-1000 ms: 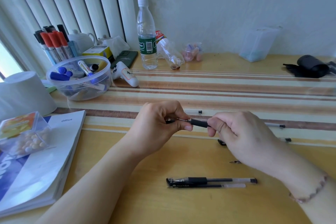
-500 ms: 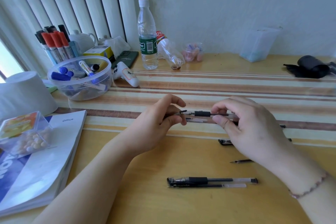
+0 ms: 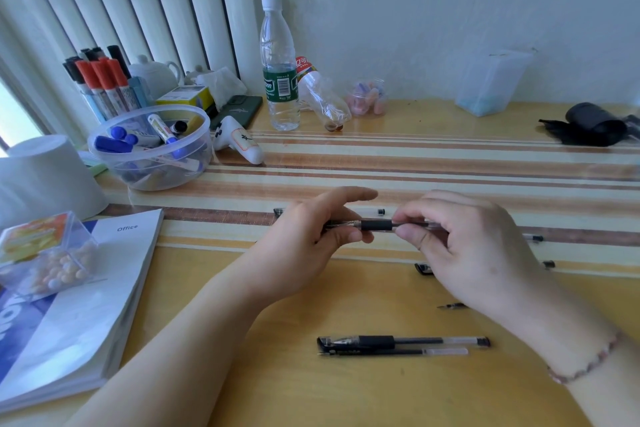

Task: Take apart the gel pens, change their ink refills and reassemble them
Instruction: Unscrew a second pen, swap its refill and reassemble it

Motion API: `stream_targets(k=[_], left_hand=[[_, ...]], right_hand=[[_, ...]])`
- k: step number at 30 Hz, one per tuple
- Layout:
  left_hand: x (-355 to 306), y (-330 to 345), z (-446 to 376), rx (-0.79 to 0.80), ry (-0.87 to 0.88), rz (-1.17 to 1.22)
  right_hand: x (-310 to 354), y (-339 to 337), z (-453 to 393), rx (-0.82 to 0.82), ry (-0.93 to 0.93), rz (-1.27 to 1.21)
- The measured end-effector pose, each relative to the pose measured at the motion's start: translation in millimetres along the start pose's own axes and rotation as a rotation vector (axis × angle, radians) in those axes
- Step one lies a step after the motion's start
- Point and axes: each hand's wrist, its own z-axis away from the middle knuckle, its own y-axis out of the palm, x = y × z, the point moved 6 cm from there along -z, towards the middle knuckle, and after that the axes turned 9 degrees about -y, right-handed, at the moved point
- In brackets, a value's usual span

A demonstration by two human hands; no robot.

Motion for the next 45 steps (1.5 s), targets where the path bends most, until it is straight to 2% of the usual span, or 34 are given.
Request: stream_targets(k=[8, 13, 17, 20, 25, 32, 37, 41, 45], left_hand=[[-7, -2, 3, -0.068, 0.139, -0.102], [0, -8, -1, -0.044, 0.085, -0.091], [15, -20, -2, -0.052, 0.016, -0.319], [19, -19, 0, -0.023, 0.018, -0.453], [19, -18, -1, -0.044, 0.06, -0.504], [13, -22, 0, -0.127, 0.075, -0.362], [19, -17, 0, -0.085, 0.034, -0.488], [18, -18, -1, -0.112, 0.037, -0.528], [26, -11, -1, -0.028, -0.01, -0.671]], right_hand=[[-6, 6, 2, -0.015, 0.053, -0.091], [-7, 2, 0, -0.004, 0.048, 0.006], [-47, -18, 1, -0.145, 0.258, 0.07], [-56, -19, 2, -0.152, 0.325, 0.065], [-49, -15, 2, -0.125, 0.302, 0.077], [-45, -7, 3, -0.087, 0.274, 0.054], [-43, -7, 3, -0.078, 0.275, 0.051], [-43, -7, 3, -0.085, 0.271, 0.063], [-42, -2, 3, -0.052, 0.267, 0.036]])
